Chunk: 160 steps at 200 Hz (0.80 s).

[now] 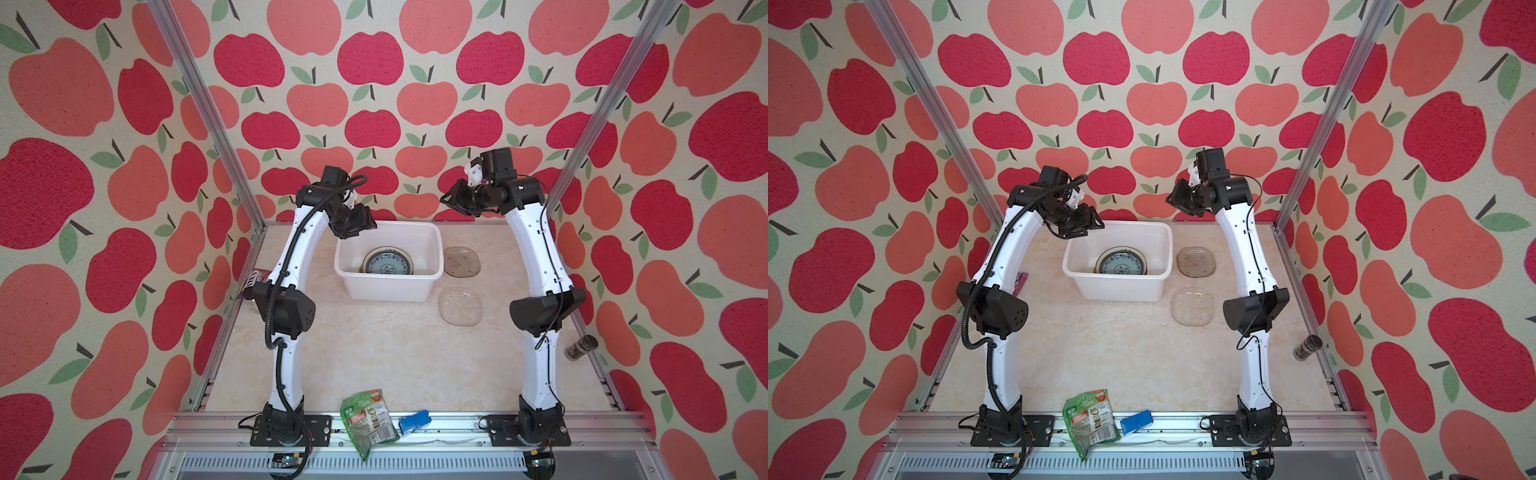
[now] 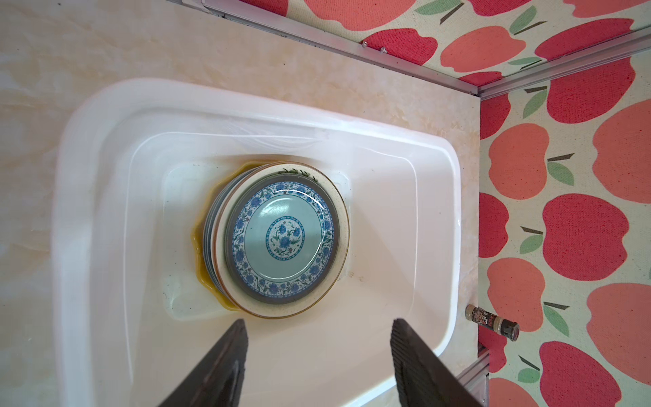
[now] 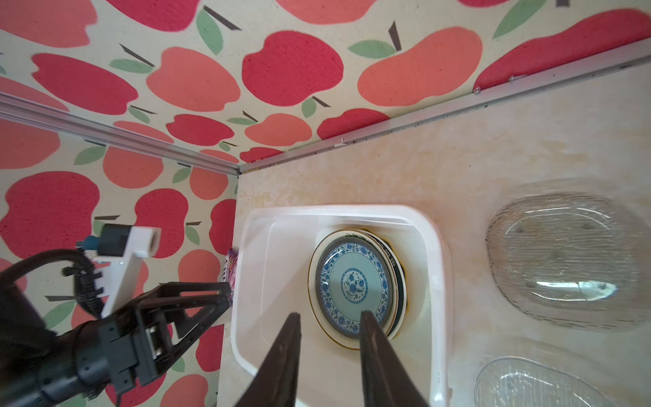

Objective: Place the plates into the plastic bin on the countertop
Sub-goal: Place the plate in the plastic bin, then pick up the plate from the middle-right of the table.

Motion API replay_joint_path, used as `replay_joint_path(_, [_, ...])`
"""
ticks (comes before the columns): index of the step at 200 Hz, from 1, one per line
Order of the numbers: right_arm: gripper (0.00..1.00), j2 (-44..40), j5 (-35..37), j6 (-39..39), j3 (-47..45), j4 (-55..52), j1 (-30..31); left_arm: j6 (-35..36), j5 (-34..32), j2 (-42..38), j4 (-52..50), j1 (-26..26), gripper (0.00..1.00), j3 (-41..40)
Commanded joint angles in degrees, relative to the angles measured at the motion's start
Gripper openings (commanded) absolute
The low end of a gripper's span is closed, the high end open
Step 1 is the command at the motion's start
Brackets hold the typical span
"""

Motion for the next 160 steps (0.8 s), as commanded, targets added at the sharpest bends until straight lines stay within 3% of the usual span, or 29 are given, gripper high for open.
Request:
replay_joint_path(1, [0.37,-9.2,4.9,-6.4,-11.3,1.3,0.3,1.1,-2.5,-3.5,6.6,-0.6,0.67,-7.4])
replay_joint_path(33, [0.42,-29.9,6.1,-5.5,-48.5,21.7,-2.3,-0.2,-1.2,-11.6,22.3,-0.2,0.67,-25.8])
replay_joint_path(52, [0.43,-38.6,6.0,-4.4,-63.9,28.1,-5.6,-0.7,0.7,-14.9,30.5,-0.1,0.67,-34.5])
replay_joint_path(97, [0.47,-44.4,3.3,-4.2,-82.0,30.7,-8.1,-0.3,3.4,-14.4,36.8,-0.6,0.67,-41.3])
replay_joint_path(122, [0.48,-42.9,-2.1,-1.2,-92.0,36.0,-8.9,-0.2,4.5,-13.8,37.5,-0.8,0.66,-41.6])
replay_joint_path(160, [0.48,-39.4,-0.4,-1.1,-100.3,39.1,-9.6,0.2,5.1,-13.5,38.0,-0.8,0.66,-42.4])
